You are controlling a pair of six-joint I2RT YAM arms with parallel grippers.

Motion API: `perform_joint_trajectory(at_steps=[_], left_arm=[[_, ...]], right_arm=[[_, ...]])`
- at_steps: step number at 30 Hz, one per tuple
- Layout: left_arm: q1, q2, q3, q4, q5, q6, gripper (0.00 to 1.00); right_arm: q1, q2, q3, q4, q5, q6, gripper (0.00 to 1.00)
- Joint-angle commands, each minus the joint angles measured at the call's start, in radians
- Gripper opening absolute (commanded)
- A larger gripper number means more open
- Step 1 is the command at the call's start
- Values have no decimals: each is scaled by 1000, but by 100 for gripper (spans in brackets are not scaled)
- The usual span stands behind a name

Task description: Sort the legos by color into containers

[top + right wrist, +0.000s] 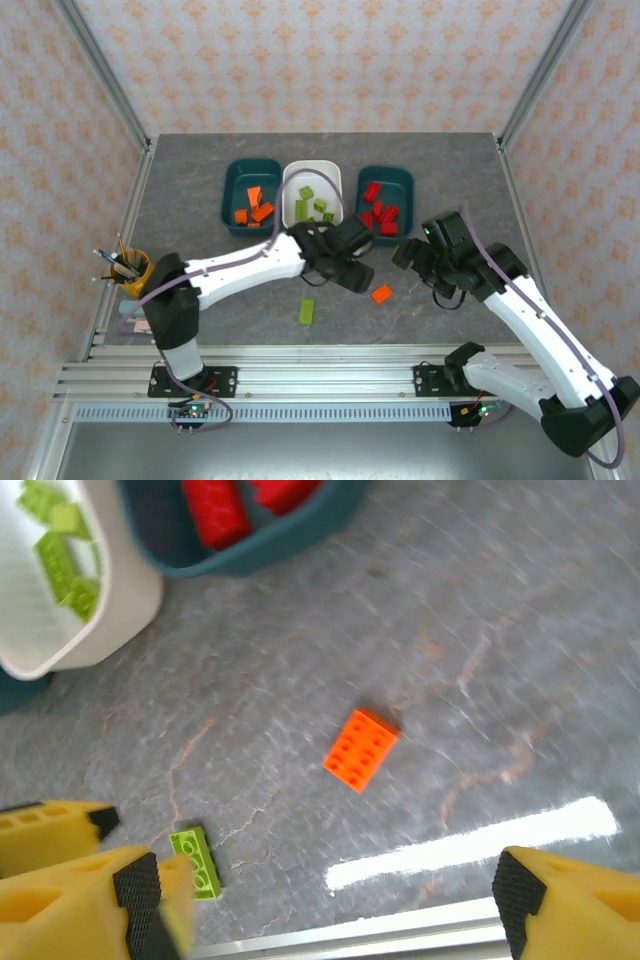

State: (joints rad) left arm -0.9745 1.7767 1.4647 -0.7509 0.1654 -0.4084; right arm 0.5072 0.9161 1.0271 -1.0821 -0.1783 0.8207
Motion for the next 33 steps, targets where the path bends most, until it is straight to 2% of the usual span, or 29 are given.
perform_joint_trajectory(at_steps=[1,6,13,18,20,26,29,33], left_arm=[[-55,102,55,50,-68,49,73],[-97,286,191,14,-114,53,78],[-98,417,287,6,-123,62,77],[-99,472,314,8,-89,65,66],[-98,485,323,9,-77,62,58],[-97,499,347,-8,-92,51,41],[-86,467,341,-13,-117,31,37],[-13,357,300,-11,-110,-40,36]], right_arm=[[-13,-105,-28,-139,30,204,88],[-13,-225,-36,-146,52,342,86],[-15,-286,-15,-168,89,341,87],[-14,-286,-2,-167,94,313,87],[-15,-286,-1,-166,96,310,87],[-15,-283,-6,-143,97,300,86],[-15,-277,2,-125,100,276,86],[-14,-268,15,-32,80,200,86]])
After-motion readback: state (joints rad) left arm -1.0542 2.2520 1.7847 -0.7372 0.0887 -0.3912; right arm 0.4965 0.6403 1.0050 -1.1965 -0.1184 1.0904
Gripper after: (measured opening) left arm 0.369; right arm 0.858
